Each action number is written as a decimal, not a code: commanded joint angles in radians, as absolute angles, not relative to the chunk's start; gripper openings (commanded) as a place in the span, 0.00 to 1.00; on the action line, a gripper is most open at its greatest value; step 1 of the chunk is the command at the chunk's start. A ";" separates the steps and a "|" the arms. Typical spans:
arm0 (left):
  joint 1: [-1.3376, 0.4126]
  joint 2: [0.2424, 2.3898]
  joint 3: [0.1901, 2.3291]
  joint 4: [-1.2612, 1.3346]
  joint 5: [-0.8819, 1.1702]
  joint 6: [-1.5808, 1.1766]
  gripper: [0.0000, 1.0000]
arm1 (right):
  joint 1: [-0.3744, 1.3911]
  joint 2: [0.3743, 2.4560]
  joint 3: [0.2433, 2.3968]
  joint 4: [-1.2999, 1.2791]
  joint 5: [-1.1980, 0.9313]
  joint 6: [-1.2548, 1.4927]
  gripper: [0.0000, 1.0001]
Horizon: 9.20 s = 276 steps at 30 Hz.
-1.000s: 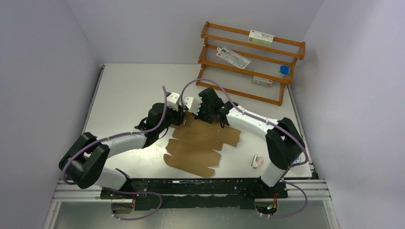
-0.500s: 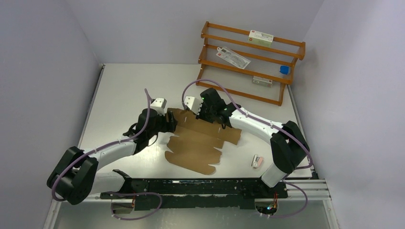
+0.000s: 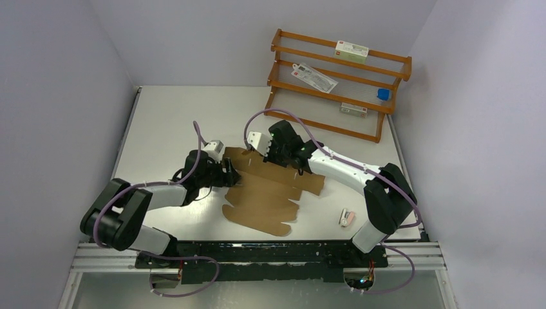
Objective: Fold the paper box
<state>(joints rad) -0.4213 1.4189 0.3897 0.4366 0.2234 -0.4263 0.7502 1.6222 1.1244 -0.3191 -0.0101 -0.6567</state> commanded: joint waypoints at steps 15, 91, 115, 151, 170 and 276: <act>-0.419 1.432 0.377 0.606 0.452 -0.511 0.46 | 0.775 1.652 1.115 -0.301 0.038 -0.666 0.00; -0.428 1.350 0.563 0.413 0.381 -0.324 0.11 | 0.902 1.571 0.973 -0.096 0.321 -0.920 0.00; -0.708 1.267 0.358 0.546 0.028 -0.353 0.15 | 1.067 1.495 0.666 0.337 0.556 -1.099 0.00; -0.723 1.168 0.381 0.374 -0.203 -0.353 0.10 | 1.131 1.256 0.704 -0.159 0.584 -0.802 0.31; -0.723 1.171 0.431 0.321 -0.189 -0.268 0.10 | 0.748 1.244 0.943 -0.332 0.096 -0.893 0.62; -0.860 1.236 0.249 0.721 -0.161 -0.415 0.49 | 1.212 1.377 0.502 0.187 0.836 -1.059 0.00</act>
<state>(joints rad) -0.8539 1.2831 0.2687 0.6651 -0.1963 -0.4007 1.2026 1.3731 0.5190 0.1947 0.8139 -1.0271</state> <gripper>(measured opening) 0.409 0.019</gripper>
